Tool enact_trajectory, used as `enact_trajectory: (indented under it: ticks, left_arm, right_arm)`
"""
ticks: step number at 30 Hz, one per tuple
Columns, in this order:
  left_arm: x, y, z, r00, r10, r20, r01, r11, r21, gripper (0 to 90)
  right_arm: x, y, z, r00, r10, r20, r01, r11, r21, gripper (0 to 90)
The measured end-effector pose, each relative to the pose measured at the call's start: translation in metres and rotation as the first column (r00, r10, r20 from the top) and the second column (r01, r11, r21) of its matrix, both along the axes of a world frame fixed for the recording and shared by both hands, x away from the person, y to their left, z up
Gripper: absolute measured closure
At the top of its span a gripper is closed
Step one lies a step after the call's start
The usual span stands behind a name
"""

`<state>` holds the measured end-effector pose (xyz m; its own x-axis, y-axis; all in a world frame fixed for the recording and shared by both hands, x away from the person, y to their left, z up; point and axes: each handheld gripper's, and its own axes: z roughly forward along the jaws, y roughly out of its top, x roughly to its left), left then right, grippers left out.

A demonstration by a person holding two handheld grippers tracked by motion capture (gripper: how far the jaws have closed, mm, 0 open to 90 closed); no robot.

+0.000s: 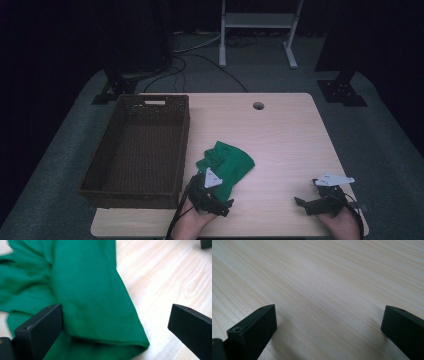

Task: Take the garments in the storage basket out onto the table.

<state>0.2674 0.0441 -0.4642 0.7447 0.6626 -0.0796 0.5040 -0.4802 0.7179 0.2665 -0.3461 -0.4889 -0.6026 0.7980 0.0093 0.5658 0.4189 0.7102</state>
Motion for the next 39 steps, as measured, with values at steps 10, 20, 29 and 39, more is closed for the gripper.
enact_trajectory:
  ticks: [10,20,29,39]
  left_arm:
    - [0.018,-0.024,-0.014,0.9987,-0.039,-0.033,0.039,0.9992,0.007,0.0]
    - [0.030,-0.045,-0.013,0.9981,-0.054,-0.031,0.054,0.9984,-0.016,0.0]
    - [0.014,-0.020,0.001,0.9986,-0.030,0.044,0.031,0.9995,-0.004,0.0]
    - [0.007,-0.005,-0.013,0.9989,-0.025,0.041,0.023,0.9985,0.050,0.0]
  right_arm:
    - [-0.001,0.000,0.000,1.0000,0.000,0.000,0.000,1.000,0.000,0.0]
    - [-0.001,0.000,0.000,1.0000,-0.001,0.000,0.001,1.000,0.000,0.0]
    - [-0.001,0.000,0.000,1.0000,-0.005,0.000,0.005,1.000,0.000,0.0]
    - [-0.001,0.000,0.000,1.0000,-0.002,0.000,0.002,1.000,0.000,0.0]
